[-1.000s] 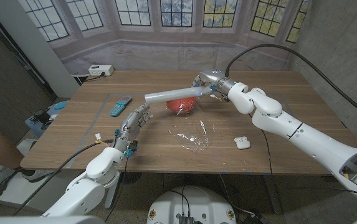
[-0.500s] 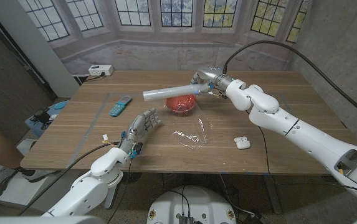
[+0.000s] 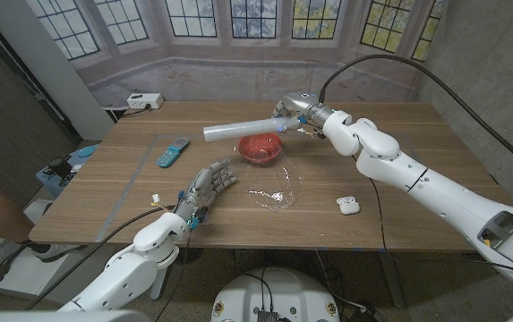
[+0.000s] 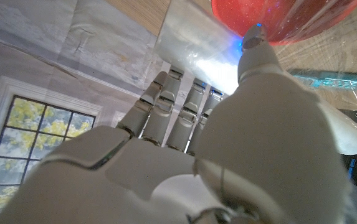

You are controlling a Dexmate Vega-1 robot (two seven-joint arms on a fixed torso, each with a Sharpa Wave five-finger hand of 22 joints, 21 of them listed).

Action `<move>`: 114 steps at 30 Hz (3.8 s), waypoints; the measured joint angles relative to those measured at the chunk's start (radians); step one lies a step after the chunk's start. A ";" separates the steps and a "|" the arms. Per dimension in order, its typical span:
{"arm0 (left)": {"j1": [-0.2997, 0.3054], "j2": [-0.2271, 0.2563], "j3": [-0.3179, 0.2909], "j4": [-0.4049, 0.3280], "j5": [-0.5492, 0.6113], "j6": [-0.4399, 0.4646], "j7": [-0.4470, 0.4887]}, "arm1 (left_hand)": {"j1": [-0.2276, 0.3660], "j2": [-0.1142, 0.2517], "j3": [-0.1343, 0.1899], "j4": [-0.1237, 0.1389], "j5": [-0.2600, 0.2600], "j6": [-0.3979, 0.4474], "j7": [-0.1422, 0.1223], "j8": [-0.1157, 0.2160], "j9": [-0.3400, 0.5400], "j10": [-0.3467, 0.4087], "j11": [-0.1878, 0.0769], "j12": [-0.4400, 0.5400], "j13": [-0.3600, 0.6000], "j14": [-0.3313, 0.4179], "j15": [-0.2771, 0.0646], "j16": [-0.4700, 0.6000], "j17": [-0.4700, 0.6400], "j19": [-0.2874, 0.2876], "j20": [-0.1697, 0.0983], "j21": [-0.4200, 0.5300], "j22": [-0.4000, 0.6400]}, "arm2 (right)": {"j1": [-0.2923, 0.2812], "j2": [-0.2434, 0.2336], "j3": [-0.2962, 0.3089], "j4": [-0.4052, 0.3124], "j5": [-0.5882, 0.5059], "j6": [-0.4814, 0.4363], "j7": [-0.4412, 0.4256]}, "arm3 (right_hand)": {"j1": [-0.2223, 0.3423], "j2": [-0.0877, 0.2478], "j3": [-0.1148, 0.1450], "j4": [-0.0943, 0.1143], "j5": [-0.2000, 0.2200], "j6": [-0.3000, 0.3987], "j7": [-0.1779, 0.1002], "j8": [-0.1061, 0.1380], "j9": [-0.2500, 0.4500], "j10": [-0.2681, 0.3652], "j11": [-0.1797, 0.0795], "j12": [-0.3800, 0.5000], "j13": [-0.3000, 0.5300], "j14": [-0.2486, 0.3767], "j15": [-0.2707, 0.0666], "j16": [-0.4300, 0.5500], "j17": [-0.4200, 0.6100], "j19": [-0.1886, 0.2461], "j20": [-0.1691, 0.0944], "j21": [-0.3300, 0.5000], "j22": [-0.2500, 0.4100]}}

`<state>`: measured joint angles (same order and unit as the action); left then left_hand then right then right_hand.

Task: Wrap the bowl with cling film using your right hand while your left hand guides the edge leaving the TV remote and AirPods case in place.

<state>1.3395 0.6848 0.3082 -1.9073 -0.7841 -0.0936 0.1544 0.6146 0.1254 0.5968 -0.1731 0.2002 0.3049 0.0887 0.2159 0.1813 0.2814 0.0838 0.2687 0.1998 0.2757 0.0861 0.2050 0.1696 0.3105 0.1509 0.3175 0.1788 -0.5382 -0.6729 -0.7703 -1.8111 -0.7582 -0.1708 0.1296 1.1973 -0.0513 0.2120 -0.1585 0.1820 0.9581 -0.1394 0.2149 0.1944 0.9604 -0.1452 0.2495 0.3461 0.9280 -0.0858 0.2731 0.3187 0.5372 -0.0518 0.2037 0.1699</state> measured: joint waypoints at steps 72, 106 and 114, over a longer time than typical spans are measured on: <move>-0.085 0.026 0.066 -0.063 -0.047 0.255 0.179 | 0.190 -0.079 -0.020 -0.001 -0.012 0.563 -0.069 0.051 0.012 0.691 -0.220 0.129 0.052 0.642 -0.198 0.073 0.010 0.203 -0.072 0.101 0.024 | 0.139 0.080 -0.070 0.163 -0.017 0.012 0.001 | 0.000 0.000 -0.012 -0.004 -0.004 0.000 0.000 0.000 0.000 0.011 0.000 -0.010 0.004 0.016 -0.002 -0.013 0.009 0.020 0.002 0.000 0.005; -0.071 0.014 0.071 -0.080 -0.048 0.268 0.232 | 0.203 -0.092 -0.017 -0.003 -0.016 0.599 -0.071 0.051 0.017 0.719 -0.230 0.144 0.069 0.659 -0.213 0.074 0.010 0.199 -0.079 0.108 0.024 | 0.237 0.145 -0.139 0.349 0.019 0.023 -0.031 | 0.000 0.000 -0.012 -0.004 -0.004 0.004 0.004 0.000 0.000 0.014 -0.004 -0.011 0.004 0.016 -0.002 -0.011 0.014 0.022 0.000 0.000 0.005; -0.063 0.011 0.070 -0.084 -0.051 0.268 0.246 | 0.207 -0.096 -0.021 0.000 -0.016 0.601 -0.069 0.051 0.017 0.721 -0.228 0.144 0.072 0.666 -0.220 0.074 0.009 0.202 -0.082 0.108 0.024 | 0.264 0.169 -0.160 0.410 0.034 0.035 -0.047 | 0.000 0.000 -0.015 -0.007 -0.004 0.004 0.004 0.000 0.000 0.014 -0.004 -0.011 0.004 0.018 0.000 -0.012 0.013 0.021 0.000 0.000 0.005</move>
<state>1.2767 0.6960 0.3781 -1.9914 -0.8347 0.1745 0.4000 0.8216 0.0291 0.5761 -0.1734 0.1847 0.9061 0.0195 0.2669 0.1981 1.0026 -0.1445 0.4123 0.2720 0.9417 -0.1340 0.2788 0.1790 0.5127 0.0690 0.4260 0.2024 -0.2741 -0.5043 -0.9308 -1.4009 -0.7245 -0.1357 0.0828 1.1972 -0.0512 0.1967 -0.1655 0.1779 0.9618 -0.1358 0.2149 0.1946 0.9745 -0.1491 0.2381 0.3498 0.9462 -0.0861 0.2615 0.3318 0.5587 -0.0517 0.2038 0.1746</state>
